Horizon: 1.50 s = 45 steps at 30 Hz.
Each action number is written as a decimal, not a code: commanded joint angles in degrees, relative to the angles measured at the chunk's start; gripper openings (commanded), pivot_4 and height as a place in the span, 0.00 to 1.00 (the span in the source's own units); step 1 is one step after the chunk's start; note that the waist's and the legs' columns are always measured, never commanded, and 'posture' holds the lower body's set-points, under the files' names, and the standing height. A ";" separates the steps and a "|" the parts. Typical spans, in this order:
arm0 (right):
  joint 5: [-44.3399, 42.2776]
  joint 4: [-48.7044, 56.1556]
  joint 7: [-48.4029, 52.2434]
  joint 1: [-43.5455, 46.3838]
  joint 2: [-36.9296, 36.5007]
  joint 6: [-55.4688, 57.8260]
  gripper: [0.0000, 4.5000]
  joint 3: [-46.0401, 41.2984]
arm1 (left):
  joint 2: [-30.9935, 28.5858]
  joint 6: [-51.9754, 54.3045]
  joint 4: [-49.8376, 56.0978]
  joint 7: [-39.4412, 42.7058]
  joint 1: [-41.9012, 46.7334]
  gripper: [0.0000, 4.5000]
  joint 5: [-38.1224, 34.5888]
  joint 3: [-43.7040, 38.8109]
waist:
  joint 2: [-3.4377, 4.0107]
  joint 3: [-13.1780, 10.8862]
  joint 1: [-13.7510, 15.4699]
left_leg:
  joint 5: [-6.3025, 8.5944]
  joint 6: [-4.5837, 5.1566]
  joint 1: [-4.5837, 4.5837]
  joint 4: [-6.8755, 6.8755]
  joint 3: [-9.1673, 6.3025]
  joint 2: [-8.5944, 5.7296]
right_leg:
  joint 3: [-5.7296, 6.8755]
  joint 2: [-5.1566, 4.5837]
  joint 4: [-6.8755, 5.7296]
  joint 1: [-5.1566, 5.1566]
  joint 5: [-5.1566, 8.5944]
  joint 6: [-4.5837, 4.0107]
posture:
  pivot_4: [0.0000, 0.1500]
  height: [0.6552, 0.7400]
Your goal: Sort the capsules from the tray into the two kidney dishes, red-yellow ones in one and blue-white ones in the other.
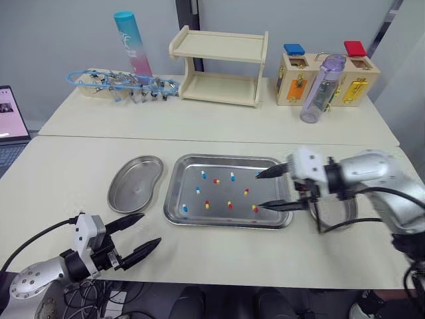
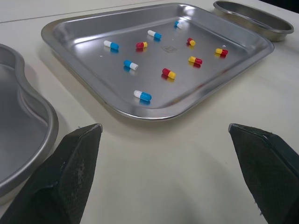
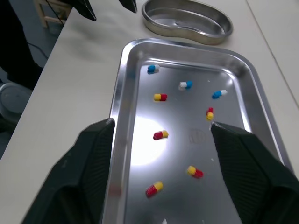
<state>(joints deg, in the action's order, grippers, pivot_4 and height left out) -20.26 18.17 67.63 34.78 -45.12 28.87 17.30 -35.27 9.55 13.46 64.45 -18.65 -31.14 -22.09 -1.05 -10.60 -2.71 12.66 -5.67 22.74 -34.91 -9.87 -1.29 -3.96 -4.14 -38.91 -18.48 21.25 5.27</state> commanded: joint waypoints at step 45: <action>27.00 -58.34 -6.57 22.92 47.90 -22.79 0.42 16.20 | -1.70 -4.71 -5.78 0.98 1.00 1.00 0.62 1.11 | -0.01 0.01 -2.16 | -0.05 -0.07 0.03 0.05 -0.17 0.10 | 0.03 0.17 -0.47 -0.75 -0.08 -0.15 | 1.00 1.00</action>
<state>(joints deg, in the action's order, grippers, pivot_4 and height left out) 6.29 -40.91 60.98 55.93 1.73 7.33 34.80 -36.30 5.69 6.26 65.60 -17.29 -30.38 -20.47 -1.06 -10.59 -4.87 12.61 -5.74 22.77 -34.86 -10.04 -1.19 -3.93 -3.97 -39.39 -19.25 21.17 5.12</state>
